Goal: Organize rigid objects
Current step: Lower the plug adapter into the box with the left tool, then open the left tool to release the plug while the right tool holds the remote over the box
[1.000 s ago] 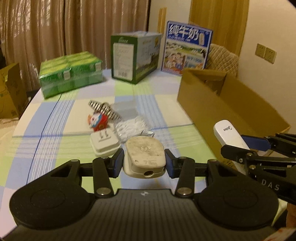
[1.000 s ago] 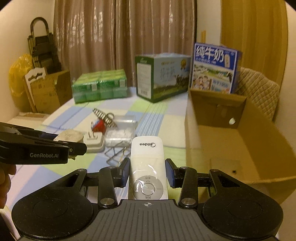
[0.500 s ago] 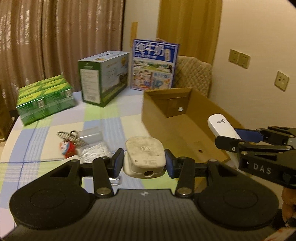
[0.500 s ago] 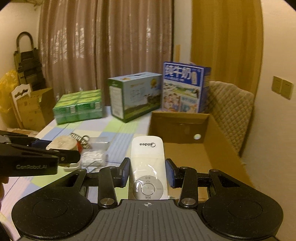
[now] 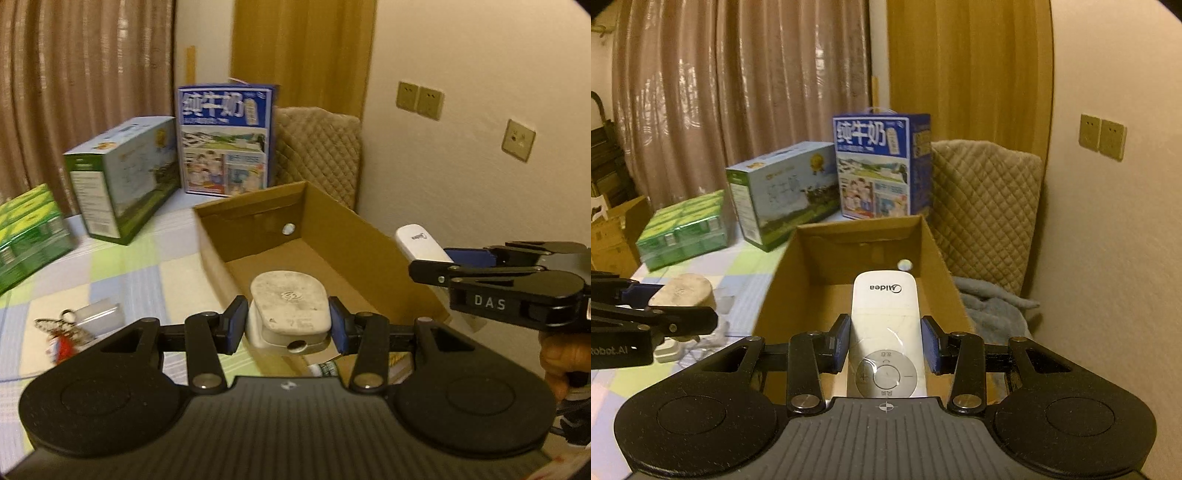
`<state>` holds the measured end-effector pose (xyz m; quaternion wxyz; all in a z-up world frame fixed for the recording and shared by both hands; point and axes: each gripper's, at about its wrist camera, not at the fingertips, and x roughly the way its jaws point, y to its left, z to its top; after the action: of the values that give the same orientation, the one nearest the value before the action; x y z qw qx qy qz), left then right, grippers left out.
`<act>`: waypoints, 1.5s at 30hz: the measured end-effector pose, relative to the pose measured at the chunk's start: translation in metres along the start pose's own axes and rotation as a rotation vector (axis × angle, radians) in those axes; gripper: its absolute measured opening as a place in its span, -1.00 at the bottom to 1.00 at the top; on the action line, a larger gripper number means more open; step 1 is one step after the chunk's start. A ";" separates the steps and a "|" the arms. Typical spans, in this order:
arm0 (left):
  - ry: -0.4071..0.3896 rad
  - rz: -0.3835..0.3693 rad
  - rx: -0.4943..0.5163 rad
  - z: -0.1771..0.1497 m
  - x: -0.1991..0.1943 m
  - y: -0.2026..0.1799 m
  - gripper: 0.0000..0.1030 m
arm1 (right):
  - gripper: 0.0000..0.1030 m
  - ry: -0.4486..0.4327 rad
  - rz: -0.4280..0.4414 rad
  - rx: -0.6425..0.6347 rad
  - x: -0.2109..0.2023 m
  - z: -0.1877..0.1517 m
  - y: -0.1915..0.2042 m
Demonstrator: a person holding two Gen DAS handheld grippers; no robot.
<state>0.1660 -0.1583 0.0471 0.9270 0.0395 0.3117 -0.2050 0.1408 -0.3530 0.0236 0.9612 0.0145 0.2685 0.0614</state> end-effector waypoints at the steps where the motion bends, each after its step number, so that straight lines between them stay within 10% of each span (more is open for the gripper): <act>1: 0.007 -0.007 0.006 0.002 0.007 -0.003 -0.21 | -0.27 0.004 -0.003 0.000 0.003 0.000 -0.004; 20: 0.125 -0.019 0.105 -0.001 0.082 -0.021 -0.21 | -0.27 0.066 0.011 0.048 0.053 -0.011 -0.034; 45: 0.109 0.038 0.082 0.001 0.079 -0.009 -0.22 | -0.27 0.067 0.013 0.071 0.055 -0.010 -0.039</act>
<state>0.2200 -0.1949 0.0020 0.9099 0.0945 0.3523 -0.1975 0.1865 -0.3843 -0.0160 0.9501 0.0482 0.3026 0.0588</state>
